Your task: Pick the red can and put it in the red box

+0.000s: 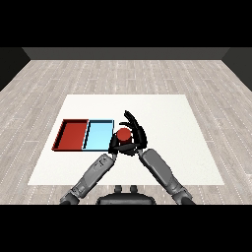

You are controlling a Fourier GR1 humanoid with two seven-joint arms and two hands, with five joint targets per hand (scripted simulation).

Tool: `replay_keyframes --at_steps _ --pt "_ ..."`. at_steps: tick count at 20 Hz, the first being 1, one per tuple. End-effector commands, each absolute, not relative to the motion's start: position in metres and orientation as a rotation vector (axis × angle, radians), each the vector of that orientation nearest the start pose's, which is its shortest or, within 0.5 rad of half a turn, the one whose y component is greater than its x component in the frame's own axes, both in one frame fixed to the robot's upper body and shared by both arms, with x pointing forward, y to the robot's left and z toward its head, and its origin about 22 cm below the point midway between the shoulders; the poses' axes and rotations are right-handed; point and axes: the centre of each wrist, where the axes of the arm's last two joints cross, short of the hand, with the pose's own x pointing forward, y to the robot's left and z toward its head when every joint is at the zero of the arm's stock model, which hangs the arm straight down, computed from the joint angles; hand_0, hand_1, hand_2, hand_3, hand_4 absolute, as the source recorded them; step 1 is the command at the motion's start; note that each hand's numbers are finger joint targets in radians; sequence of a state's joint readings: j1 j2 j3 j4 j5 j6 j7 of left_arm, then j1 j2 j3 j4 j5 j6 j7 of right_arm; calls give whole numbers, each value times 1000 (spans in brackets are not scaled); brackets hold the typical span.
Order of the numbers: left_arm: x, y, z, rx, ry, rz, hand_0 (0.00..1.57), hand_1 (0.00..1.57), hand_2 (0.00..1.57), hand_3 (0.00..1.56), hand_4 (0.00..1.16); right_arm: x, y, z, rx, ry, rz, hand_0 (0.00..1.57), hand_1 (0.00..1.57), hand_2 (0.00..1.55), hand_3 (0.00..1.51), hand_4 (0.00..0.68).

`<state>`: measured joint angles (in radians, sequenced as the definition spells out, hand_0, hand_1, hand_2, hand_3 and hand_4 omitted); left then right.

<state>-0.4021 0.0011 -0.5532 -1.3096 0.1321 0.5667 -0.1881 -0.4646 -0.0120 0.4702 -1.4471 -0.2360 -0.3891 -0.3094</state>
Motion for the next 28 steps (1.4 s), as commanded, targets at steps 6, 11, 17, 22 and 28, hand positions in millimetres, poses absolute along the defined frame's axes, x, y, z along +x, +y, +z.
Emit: replay_keyframes --at_steps 6,11,17,22,28 --pt "277 79 7 -64 -1767 -93 1571 1571 1571 1484 1126 297 -109 139 299 -2215 -24 0 0 0 0 0" --pt "279 102 9 -14 -1815 -103 1571 1571 1558 1465 1124 270 -157 151 242 -2242 -85 0 0 0 0 0" --pt "290 144 26 89 -1853 -77 1571 1571 1571 1463 1125 265 -228 106 115 -2199 -188 0 0 0 0 0" --pt "293 184 55 210 -1842 -122 1571 1571 1557 1458 1112 268 -241 83 59 -2111 -152 0 0 0 0 0" --pt "313 211 68 384 -1855 -174 1571 1571 1550 1416 1135 263 -271 32 -22 -1995 -139 0 0 0 0 0"
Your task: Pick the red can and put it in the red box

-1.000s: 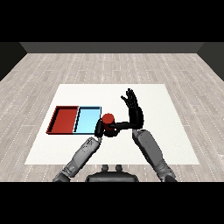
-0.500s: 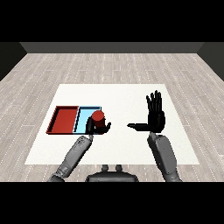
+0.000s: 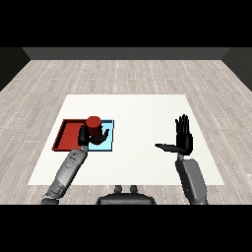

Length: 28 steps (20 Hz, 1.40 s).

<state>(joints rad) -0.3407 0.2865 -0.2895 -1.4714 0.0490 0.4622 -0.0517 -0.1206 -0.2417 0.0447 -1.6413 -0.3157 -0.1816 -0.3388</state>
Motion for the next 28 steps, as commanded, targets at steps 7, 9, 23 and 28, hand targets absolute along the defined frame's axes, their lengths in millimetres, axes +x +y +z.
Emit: replay_keyframes --at_steps 7,9,23,28 --pt "362 268 83 612 -1716 -203 1566 1566 1508 1424 1102 259 -260 9 -41 -1948 -120 0 0 0 0 0" --pt "363 306 64 633 -1602 -176 1532 1532 1460 1441 1084 262 -277 9 -51 -1938 -148 0 0 0 0 0" --pt "349 381 -28 892 -1138 -114 1408 1408 1412 1383 1003 258 -266 7 -74 -2051 -87 0 0 0 0 0" --pt "357 372 -33 887 -988 -115 635 635 668 139 684 257 -259 6 -65 -2062 -85 0 0 0 0 0"
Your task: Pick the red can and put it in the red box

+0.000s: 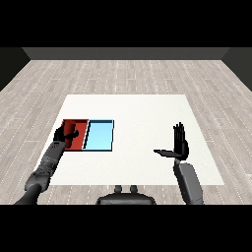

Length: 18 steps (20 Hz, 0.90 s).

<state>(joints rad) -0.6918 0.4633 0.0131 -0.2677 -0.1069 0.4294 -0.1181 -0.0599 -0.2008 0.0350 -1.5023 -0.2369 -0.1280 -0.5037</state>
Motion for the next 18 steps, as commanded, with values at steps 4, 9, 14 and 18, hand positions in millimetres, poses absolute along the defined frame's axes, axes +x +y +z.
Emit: replay_keyframes --at_steps 4,9,14,18 --pt "340 375 -51 790 -1001 -30 1128 1128 1094 0 525 263 -273 15 -79 -2088 -60 0 0 0 0 0" --pt "339 390 -44 830 -874 -317 0 0 0 0 644 256 -254 4 -45 -2124 -100 0 0 0 0 0" --pt "352 383 -33 851 -772 -338 0 0 0 0 0 242 -277 8 -18 -2109 -82 0 0 0 0 0" --pt "361 370 -30 850 -817 -210 0 0 0 0 0 242 -261 7 -8 -2118 -80 0 0 0 0 0"
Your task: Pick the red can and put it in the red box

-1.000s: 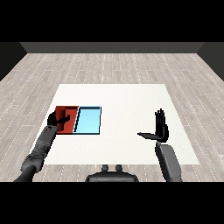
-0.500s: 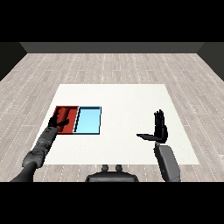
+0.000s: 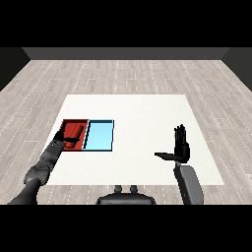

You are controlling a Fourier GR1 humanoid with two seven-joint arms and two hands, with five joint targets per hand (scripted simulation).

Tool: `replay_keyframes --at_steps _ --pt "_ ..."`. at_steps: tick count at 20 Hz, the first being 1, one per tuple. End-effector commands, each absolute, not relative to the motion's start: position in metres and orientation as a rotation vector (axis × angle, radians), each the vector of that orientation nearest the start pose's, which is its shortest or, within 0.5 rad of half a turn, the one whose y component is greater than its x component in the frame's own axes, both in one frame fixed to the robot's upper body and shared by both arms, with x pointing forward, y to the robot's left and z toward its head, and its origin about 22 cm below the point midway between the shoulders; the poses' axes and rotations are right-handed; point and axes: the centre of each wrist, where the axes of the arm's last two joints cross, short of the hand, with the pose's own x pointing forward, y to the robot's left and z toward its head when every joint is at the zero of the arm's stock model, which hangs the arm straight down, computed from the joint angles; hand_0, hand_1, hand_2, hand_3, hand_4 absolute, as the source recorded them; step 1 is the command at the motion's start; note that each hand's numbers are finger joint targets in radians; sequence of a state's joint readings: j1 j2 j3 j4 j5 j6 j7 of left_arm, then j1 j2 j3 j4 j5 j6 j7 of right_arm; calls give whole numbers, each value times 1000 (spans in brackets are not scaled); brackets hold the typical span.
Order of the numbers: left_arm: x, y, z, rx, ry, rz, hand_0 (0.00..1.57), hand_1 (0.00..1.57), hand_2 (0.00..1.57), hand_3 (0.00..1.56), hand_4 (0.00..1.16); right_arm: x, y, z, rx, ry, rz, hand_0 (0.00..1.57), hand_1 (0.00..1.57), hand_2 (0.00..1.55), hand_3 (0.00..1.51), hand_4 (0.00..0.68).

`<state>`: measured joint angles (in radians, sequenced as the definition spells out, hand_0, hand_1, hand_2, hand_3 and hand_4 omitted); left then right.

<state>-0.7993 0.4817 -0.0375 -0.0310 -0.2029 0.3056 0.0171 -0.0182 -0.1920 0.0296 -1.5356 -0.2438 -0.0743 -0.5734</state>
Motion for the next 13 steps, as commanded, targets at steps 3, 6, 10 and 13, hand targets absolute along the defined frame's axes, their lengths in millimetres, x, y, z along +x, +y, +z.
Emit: replay_keyframes --at_steps 3,6,10,13 --pt "351 392 -26 878 -1088 -33 0 0 0 0 0 241 -262 0 2 -2139 -52 0 0 0 0 0" --pt "358 376 -25 740 -1355 151 0 0 0 0 0 245 -273 19 8 -2149 -44 0 0 0 0 0" --pt "387 341 5 552 -1767 202 0 0 0 0 0 248 -262 17 55 -2137 -73 0 0 0 0 0" --pt "395 319 17 428 -1926 180 0 0 0 0 0 241 -264 9 70 -2140 -51 0 0 0 0 0"
